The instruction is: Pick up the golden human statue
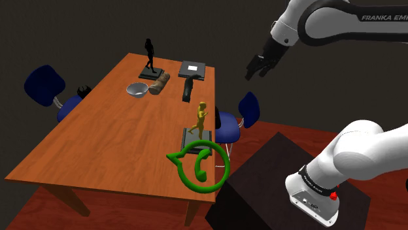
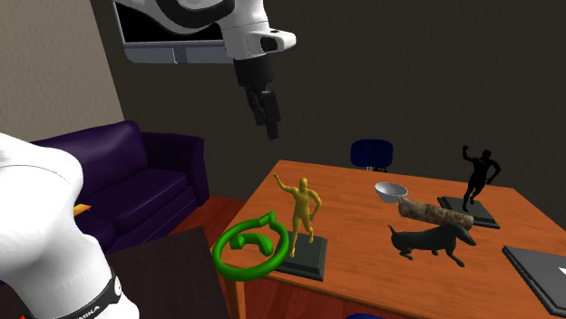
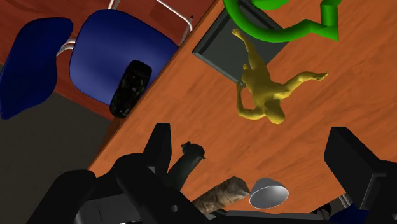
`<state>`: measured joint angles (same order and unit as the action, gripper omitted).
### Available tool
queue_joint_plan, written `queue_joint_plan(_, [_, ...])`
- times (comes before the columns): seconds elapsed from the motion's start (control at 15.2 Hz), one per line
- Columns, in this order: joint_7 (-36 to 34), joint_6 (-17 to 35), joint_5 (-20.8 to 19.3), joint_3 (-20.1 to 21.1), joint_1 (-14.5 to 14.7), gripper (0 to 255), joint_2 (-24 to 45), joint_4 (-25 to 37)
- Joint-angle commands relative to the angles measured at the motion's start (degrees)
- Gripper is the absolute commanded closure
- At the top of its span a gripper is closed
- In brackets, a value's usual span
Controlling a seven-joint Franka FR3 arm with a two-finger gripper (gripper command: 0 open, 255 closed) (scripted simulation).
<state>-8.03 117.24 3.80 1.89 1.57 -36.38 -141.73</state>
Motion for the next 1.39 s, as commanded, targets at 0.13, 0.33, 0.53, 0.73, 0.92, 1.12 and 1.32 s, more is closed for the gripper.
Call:
queue_joint_plan(0.13, [-1.33,7.72,0.12,1.98,0.65,0,6.59,-0.41])
queue_joint_plan(0.33, [-2.31,13.55,-0.2,3.35,0.89,0,12.43,-0.05])
queue_joint_plan(0.53, [-3.56,19.0,-1.01,4.7,0.97,0,18.69,1.09])
queue_joint_plan(0.73, [-5.22,23.96,-2.51,6.01,0.89,0,25.26,2.99])
queue_joint_plan(0.92, [-7.41,28.31,-4.86,7.14,0.78,0,32.02,5.62])
queue_joint_plan(1.12, [-10.17,31.94,-8.1,7.74,1.0,0,38.9,8.98])
queue_joint_plan(1.32, [-12.04,34.31,-10.38,7.58,1.5,0,43.21,10.92])
